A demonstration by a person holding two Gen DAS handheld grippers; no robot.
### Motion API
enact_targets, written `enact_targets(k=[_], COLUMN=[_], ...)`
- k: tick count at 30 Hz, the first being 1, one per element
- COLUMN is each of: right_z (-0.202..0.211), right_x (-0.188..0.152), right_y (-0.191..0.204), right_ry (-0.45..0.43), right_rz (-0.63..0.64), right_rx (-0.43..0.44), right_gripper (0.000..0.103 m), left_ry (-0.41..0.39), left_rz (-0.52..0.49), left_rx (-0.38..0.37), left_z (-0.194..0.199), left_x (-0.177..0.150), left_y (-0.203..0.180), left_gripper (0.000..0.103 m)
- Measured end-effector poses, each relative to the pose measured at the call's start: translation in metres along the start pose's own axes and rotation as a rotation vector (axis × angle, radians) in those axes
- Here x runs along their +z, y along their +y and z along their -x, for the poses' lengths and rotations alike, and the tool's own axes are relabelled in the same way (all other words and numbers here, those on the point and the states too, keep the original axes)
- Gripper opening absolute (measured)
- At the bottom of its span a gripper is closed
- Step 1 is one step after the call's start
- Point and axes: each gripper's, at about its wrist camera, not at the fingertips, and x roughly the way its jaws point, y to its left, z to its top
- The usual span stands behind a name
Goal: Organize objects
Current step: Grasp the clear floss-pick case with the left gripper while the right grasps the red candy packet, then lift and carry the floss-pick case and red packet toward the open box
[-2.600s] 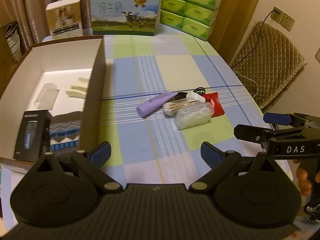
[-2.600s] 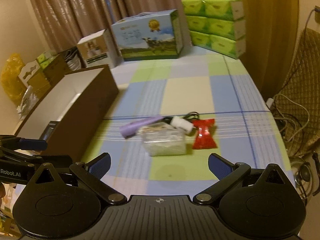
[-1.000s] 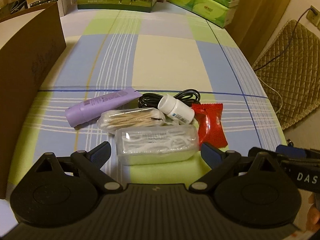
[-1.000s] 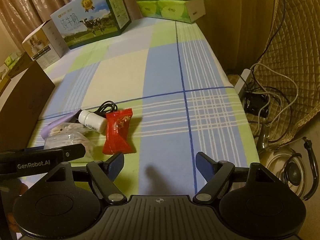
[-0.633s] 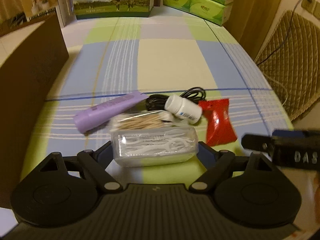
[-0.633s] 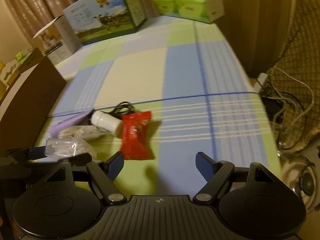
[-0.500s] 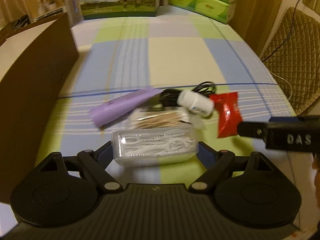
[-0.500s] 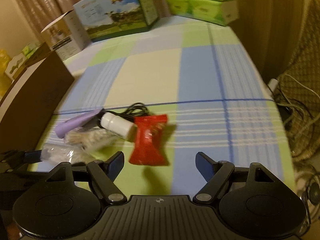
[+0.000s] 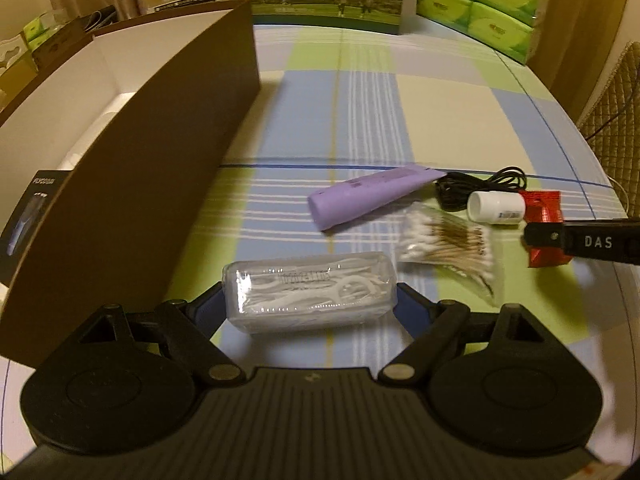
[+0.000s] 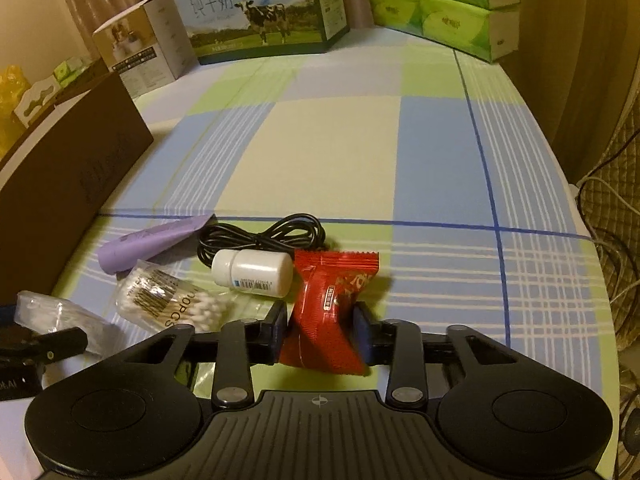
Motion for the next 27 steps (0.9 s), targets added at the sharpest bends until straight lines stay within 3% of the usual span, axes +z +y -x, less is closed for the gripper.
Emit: enact_targets(k=[27], right_z=[0.057], right_x=[-0.08], right_y=[0.041], right_ry=[0.1], right_rz=[0.051], right_rx=[0.053], right_gripper=[0.029], left_ry=[0.02], left_rz=[-0.049], left_rx=[-0.038], left_z=[0.034], left_x=[-0.042], left_y=[0.018], left_gripper=[0.085])
